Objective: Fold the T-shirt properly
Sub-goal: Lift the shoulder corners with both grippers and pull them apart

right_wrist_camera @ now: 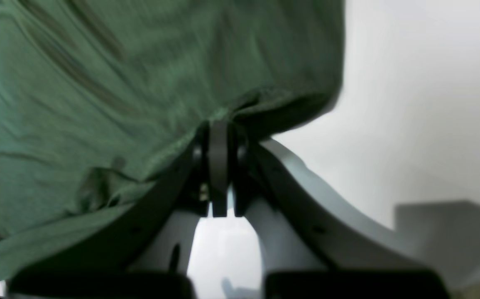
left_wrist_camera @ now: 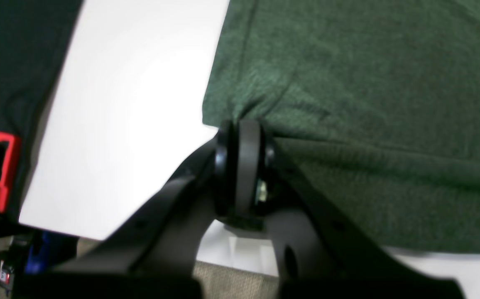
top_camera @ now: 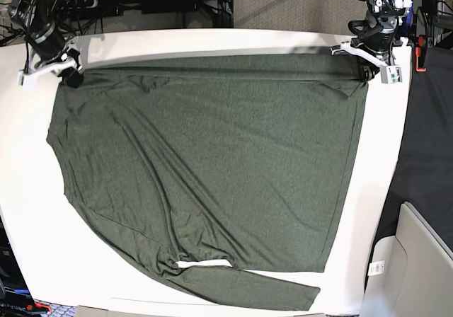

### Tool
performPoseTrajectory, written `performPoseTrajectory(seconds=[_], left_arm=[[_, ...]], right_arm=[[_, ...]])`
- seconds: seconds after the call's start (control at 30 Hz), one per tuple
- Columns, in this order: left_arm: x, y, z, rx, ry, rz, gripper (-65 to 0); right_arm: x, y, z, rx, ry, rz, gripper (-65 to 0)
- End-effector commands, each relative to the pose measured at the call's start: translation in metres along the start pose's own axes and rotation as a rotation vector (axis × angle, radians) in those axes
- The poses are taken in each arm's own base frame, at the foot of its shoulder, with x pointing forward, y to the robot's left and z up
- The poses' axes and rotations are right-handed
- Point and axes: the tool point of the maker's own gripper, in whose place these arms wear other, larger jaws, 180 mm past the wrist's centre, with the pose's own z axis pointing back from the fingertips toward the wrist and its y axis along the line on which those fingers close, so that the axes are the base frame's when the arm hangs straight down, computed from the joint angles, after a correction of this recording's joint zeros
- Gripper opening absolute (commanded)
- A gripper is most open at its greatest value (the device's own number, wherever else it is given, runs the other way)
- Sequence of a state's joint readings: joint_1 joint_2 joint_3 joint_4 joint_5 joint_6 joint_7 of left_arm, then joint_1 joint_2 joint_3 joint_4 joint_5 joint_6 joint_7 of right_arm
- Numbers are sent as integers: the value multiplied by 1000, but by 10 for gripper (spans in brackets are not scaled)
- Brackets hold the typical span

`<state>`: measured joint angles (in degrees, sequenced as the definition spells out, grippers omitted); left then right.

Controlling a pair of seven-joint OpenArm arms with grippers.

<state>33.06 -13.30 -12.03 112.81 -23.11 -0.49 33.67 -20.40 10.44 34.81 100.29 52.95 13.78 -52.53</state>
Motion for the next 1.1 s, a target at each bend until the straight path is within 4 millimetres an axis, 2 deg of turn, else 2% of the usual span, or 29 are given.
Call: performPoseTrajectory(seconds=[0.0, 0.27, 0.4, 0.5, 0.63, 0.77, 0.87, 1.07], left_arm=[[21, 1, -1, 5, -65, -10, -650], [74, -9, -18, -12, -173, 12, -650], [87, -14, -29, -23, -160, 30, -650], [82, -13, -40, -21, -131, 43, -650], [60, -4, -55, -1, -62, 66, -650], [48, 0, -57, 8, -29, 72, -635], [47, -1, -57, 6, -26, 71, -576], [36, 0, -57, 6, 39, 71, -378]], right_arm=[[16, 3, 0, 12, -43, 17, -648], [40, 8, -22, 30, -88, -7, -648], [47, 9, -30, 41, -101, -30, -648], [48, 9, -35, 46, -101, -47, -648], [43, 10, -36, 47, -95, -55, -648], [41, 11, -36, 50, -92, -63, -648], [40, 11, -36, 52, -92, -65, -648], [40, 12, -36, 54, -92, -68, -648]])
